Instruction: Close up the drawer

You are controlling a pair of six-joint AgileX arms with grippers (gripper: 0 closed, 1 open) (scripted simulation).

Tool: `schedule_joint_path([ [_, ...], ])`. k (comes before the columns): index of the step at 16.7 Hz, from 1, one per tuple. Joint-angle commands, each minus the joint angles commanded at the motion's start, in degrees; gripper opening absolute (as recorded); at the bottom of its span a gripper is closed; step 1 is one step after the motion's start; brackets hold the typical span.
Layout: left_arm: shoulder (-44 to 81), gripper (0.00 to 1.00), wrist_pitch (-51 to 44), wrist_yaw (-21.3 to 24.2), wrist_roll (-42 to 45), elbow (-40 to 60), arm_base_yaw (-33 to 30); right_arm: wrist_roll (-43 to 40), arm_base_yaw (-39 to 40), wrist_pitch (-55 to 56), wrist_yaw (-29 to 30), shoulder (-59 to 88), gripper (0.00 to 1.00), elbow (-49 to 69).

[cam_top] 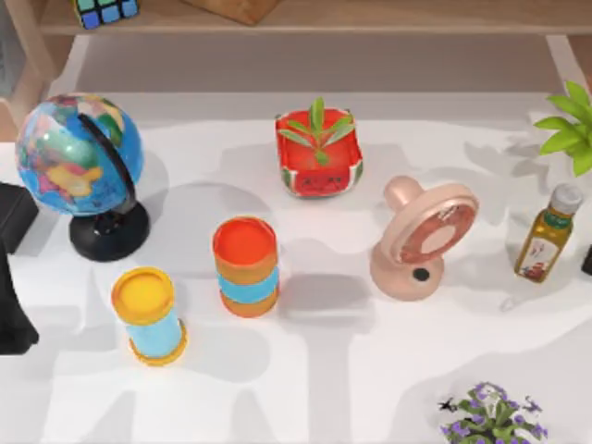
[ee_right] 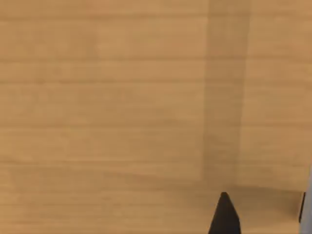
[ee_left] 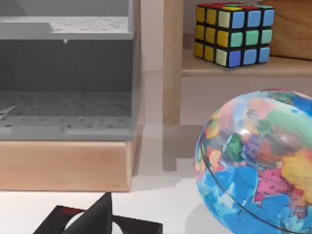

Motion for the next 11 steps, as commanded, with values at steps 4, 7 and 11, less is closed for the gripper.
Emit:
schedule_joint_path([
  [4,0.0,1.0,0.0,0.0,0.0,0.0,0.0,0.0,0.0,0.0,0.0,0.0,0.9,0.0],
  [7,0.0,1.0,0.0,0.0,0.0,0.0,0.0,0.0,0.0,0.0,0.0,0.0,1.0,0.0],
  [11,0.0,1.0,0.0,0.0,0.0,0.0,0.0,0.0,0.0,0.0,0.0,0.0,1.0,0.0],
])
